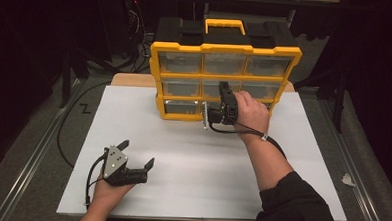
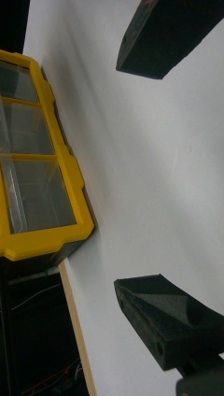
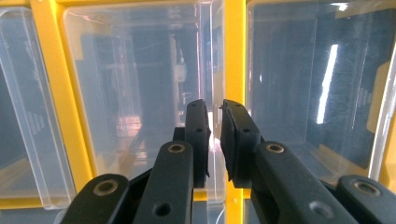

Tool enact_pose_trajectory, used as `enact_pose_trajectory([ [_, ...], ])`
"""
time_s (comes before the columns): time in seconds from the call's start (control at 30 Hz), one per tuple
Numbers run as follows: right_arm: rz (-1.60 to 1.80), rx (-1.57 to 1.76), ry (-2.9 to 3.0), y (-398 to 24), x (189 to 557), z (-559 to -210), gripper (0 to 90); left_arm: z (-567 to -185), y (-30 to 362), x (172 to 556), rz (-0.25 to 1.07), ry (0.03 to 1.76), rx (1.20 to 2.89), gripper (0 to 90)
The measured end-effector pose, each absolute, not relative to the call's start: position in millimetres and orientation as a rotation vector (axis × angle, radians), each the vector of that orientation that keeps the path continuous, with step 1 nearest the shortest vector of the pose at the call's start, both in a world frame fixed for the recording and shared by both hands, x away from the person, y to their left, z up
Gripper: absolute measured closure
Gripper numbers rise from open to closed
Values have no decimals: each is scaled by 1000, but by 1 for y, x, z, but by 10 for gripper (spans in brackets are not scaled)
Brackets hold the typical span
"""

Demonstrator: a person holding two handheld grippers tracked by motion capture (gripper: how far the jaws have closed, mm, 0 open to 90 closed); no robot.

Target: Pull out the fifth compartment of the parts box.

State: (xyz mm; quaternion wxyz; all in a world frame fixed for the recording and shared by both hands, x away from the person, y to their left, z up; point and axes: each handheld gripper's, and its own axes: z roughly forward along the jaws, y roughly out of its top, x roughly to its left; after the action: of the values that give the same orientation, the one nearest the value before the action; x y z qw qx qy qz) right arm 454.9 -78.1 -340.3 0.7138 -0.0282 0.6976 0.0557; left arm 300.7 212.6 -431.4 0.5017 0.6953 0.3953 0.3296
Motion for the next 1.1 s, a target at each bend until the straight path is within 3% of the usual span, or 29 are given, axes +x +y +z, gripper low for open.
enact_pose_trajectory([
  [0.87,130,-75,1551,-84,425,-339,821,-431,212,300,797,953,1678,5],
  [1.1,161,-62,1578,-82,423,-334,678,-431,212,300,798,954,1677,6],
])
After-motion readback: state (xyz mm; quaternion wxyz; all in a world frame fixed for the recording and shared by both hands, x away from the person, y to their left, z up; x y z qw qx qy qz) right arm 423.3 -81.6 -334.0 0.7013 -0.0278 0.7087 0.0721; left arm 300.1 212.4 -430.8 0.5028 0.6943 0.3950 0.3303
